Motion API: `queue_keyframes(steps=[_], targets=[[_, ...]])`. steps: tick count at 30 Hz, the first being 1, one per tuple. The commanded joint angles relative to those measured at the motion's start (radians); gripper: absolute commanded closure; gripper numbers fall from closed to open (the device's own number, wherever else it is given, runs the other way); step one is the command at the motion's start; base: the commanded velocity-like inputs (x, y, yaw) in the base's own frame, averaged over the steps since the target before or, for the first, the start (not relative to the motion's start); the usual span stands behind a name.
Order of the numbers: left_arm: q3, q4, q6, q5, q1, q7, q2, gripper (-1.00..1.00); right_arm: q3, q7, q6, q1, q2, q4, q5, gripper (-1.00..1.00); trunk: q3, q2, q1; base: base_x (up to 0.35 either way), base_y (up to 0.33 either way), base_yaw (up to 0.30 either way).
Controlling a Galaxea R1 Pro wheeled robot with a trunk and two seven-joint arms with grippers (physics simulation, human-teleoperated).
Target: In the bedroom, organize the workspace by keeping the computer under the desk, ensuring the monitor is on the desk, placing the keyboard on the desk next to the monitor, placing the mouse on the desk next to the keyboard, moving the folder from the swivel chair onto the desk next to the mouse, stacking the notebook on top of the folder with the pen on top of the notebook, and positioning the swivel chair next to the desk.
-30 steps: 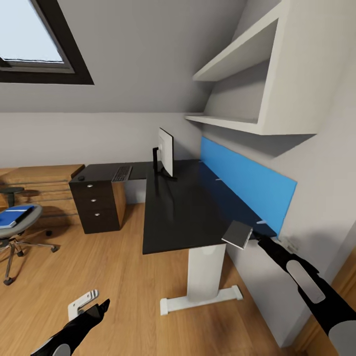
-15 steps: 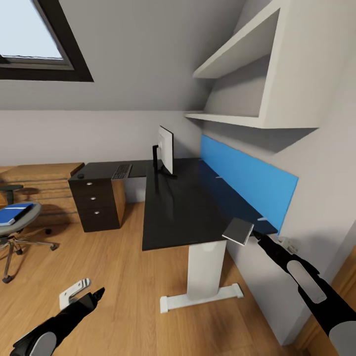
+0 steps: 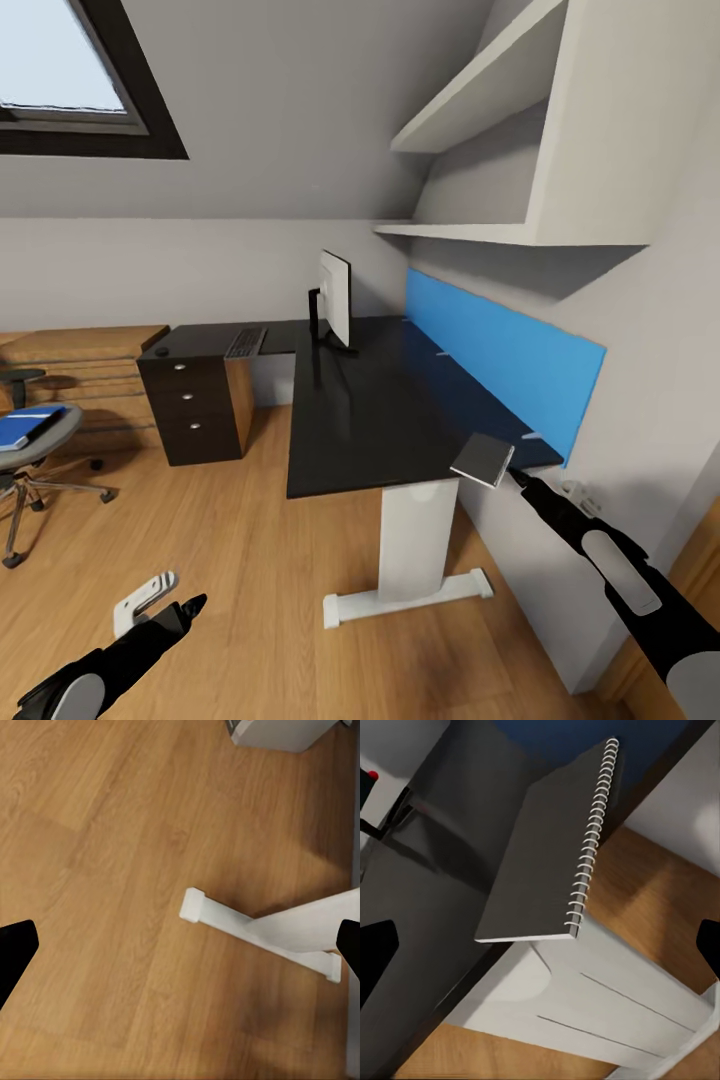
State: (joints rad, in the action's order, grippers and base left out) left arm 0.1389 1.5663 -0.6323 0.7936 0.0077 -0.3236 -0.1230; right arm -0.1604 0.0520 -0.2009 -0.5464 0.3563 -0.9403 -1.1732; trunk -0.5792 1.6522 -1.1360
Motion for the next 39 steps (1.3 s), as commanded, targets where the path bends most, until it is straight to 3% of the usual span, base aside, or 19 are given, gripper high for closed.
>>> queue_keyframes(steps=[1, 9, 14, 26, 39], targets=[[0.0, 0.002, -0.002, 0.011, 0.0, -0.008, 0.0, -1.0, -0.003, -0.006, -0.001, 0.0, 0.001, 0.001, -0.008, -1.0, -0.004, 0.008, -0.004, 0.0, 0.0, 0.0], [-0.014, 0.01, -0.003, 0.01, 0.0, -0.005, 0.002, -1.0, 0.015, -0.202, 0.0, 0.002, 0.003, 0.079, -0.008, -1.0, -0.029, 0.064, -0.035, 0.0, 0.0, 0.0], [-0.022, 0.011, -0.003, 0.01, 0.0, -0.005, 0.002, -1.0, 0.105, -0.299, -0.002, 0.002, 0.004, 0.137, -0.008, -1.0, -0.045, 0.099, -0.054, 0.0, 0.0, 0.0], [-0.023, 0.011, -0.003, 0.01, 0.0, -0.005, 0.002, -1.0, 0.163, -0.353, -0.045, 0.002, 0.007, 0.158, -0.008, -1.0, -0.082, 0.183, -0.1, 0.0, 0.0, 0.0], [-0.019, 0.011, -0.005, 0.011, 0.0, -0.005, -0.003, -1.0, 0.179, -0.359, -0.052, 0.002, 0.009, 0.16, -0.008, -1.0, -0.123, 0.274, -0.15, 0.0, 0.0, 0.0]])
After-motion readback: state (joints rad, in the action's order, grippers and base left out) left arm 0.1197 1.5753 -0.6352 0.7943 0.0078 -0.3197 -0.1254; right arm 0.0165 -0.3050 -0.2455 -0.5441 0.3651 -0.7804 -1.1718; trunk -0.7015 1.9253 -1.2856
